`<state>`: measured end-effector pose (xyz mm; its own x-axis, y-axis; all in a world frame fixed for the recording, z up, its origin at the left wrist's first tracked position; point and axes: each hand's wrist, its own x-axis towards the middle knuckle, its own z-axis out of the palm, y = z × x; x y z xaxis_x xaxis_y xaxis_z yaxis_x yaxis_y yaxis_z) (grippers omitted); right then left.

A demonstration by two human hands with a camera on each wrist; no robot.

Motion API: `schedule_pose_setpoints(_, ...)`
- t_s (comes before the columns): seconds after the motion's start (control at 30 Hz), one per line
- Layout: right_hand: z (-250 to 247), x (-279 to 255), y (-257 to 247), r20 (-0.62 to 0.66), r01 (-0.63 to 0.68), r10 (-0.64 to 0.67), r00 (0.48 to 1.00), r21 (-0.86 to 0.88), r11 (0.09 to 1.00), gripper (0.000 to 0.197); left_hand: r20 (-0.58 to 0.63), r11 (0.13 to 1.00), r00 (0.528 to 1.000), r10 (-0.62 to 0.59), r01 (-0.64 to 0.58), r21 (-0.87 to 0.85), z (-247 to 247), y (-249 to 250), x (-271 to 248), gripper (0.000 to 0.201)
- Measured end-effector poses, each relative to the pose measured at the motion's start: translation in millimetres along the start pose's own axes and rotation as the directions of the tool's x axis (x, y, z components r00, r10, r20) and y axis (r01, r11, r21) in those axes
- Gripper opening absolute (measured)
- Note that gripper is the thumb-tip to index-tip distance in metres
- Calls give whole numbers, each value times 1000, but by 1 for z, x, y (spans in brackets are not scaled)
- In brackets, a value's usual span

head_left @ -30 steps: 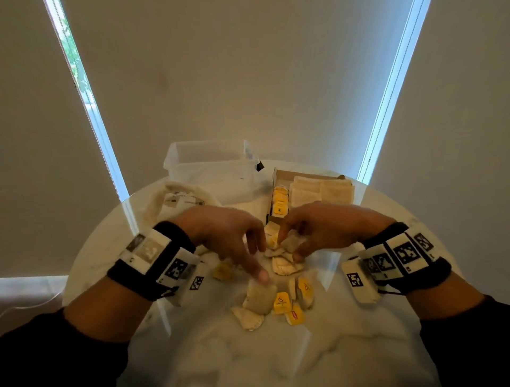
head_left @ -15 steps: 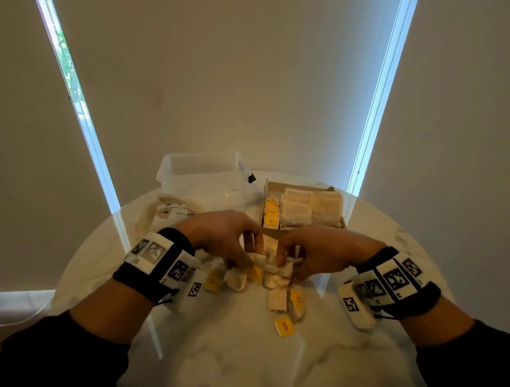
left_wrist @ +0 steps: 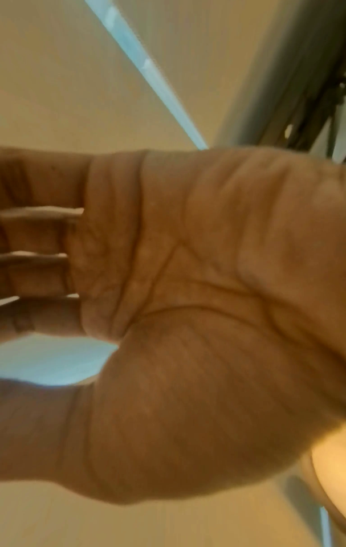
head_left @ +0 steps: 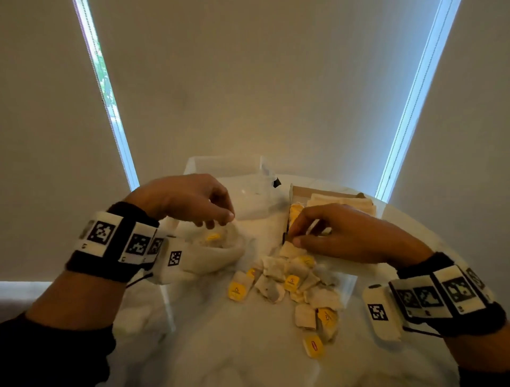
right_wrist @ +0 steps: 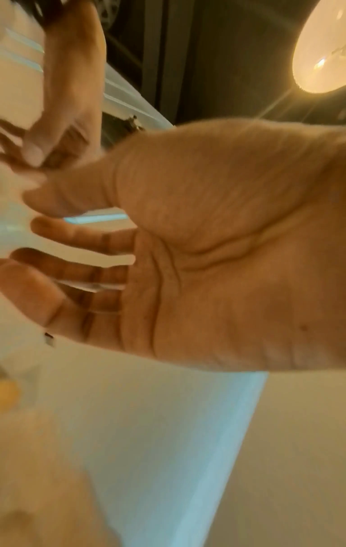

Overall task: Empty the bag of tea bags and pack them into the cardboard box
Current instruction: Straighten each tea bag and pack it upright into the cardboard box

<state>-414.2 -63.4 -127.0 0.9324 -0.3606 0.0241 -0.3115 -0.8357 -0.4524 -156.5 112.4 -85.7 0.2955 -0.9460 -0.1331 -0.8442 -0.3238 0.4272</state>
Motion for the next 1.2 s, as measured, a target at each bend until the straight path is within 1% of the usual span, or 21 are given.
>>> schedule_pose_setpoints(0.07,21,20,-19,-69,12,-2,998,141,990,37,-11,987,995,-100,100,129,-5,-13,0,13)
schedule_pose_setpoints(0.1,33,34,-28,-79,4,10,997,177,984,47,6,969,990,-138,133,209,-3,-17,1,16)
schedule_pose_setpoints(0.17,54,61,-45,-45,-14,20,999,116,993,57,87,930,978,-188,149,335,10,-18,6,27)
schedule_pose_setpoints(0.2,62,73,-52,-2,-4,4,1000,62,998,54,128,917,972,-198,137,374,18,-18,8,30)
schedule_pose_setpoints(0.23,69,84,-57,31,37,-38,999,22,999,46,152,906,969,-194,118,406,25,-17,10,32)
schedule_pose_setpoints(0.3,75,97,-67,66,103,-99,993,-66,992,19,173,891,965,-197,103,442,36,-19,12,33)
schedule_pose_setpoints(0.37,77,102,-73,59,88,-81,995,-117,989,25,166,886,951,-261,168,432,41,-26,11,35)
schedule_pose_setpoints(0.4,77,101,-75,40,47,-42,998,-137,989,24,143,874,946,-292,203,441,41,-30,9,37)
schedule_pose_setpoints(0.5,76,96,-79,-38,-44,36,999,-254,966,31,15,835,941,-337,292,466,41,-46,8,51)
schedule_pose_setpoints(0.6,74,84,-88,-104,-93,56,993,-399,912,30,-82,837,952,-294,298,458,49,-55,10,51)
schedule_pose_setpoints(0.67,71,77,-96,-156,-125,63,986,-433,892,29,-130,827,957,-261,291,482,55,-57,11,62)
schedule_pose_setpoints(0.73,70,73,-99,-182,-138,59,981,-457,879,30,-145,809,960,-240,280,517,60,-55,11,73)
schedule_pose_setpoints(0.8,73,72,-96,-155,-117,50,987,-461,879,35,-156,787,959,-236,283,548,62,-53,10,67)
schedule_pose_setpoints(0.87,78,73,-93,-63,-70,47,997,-435,898,41,-187,764,960,-207,279,582,63,-51,12,58)
schedule_pose_setpoints(0.9,80,73,-93,-19,-47,43,999,-410,911,42,-190,770,964,-187,264,581,64,-49,13,55)
schedule_pose_setpoints(0.93,83,73,-92,20,-29,39,999,-375,927,42,-167,796,972,-164,230,560,65,-47,14,54)
schedule_pose_setpoints(1.0,87,75,-90,65,-13,33,997,-285,958,47,-69,867,992,-108,128,482,68,-43,19,55)
schedule_pose_setpoints(1.03,88,77,-89,69,-15,33,997,-244,970,48,-32,891,997,-68,76,448,69,-39,21,51)
schedule_pose_setpoints(1.1,90,80,-89,41,-21,28,999,-168,986,41,4,919,1000,4,-6,395,69,-34,25,38)
schedule_pose_setpoints(1.13,89,82,-89,17,-14,17,1000,-125,992,37,21,929,1000,15,-22,370,69,-33,27,36)
schedule_pose_setpoints(1.2,83,81,-88,-19,5,-7,1000,-63,998,34,41,942,999,-1,-12,335,69,-35,28,39)
